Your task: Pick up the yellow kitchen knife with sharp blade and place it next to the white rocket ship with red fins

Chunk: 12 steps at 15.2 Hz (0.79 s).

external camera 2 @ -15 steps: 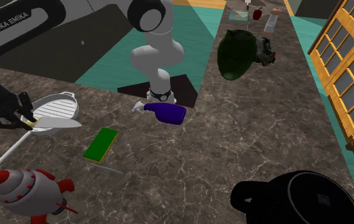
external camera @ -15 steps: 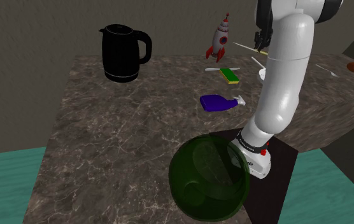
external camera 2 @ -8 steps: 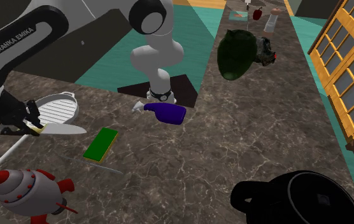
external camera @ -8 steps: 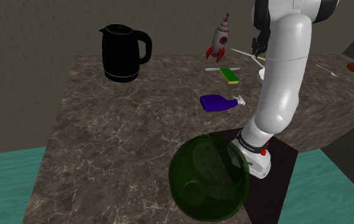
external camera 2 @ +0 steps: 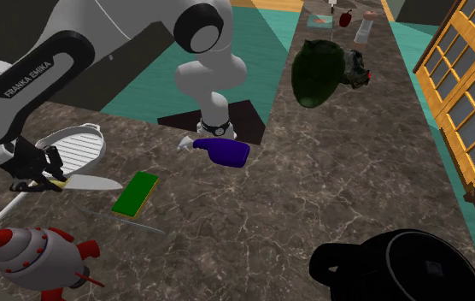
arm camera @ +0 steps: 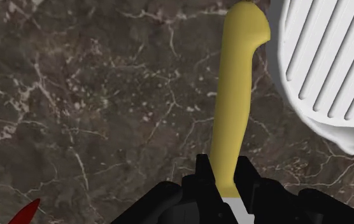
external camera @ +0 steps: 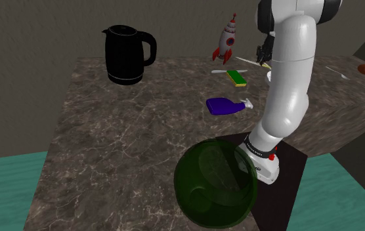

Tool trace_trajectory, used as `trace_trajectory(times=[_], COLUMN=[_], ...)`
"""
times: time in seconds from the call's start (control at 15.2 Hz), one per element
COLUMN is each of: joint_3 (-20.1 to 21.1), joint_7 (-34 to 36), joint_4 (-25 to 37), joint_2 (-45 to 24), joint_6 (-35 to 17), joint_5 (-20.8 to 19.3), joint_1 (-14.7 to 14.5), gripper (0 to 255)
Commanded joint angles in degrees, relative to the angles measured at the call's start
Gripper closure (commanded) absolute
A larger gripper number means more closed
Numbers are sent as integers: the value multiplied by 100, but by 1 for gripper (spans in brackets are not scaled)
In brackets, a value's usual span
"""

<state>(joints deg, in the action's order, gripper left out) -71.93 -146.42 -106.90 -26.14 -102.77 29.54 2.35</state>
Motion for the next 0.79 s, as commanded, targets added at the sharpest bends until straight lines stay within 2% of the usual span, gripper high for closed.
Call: trace_trajectory(times=[0.0, 0.53, 0.73], joint_3=[70, 405, 404], joint_7=[-44, -271, -271], joint_4=[-77, -345, -345], joint_2=[-63, -363, -363], joint_6=[-109, -536, -536], joint_5=[73, 406, 406], joint_1=[40, 277, 277], gripper=[255, 255, 255])
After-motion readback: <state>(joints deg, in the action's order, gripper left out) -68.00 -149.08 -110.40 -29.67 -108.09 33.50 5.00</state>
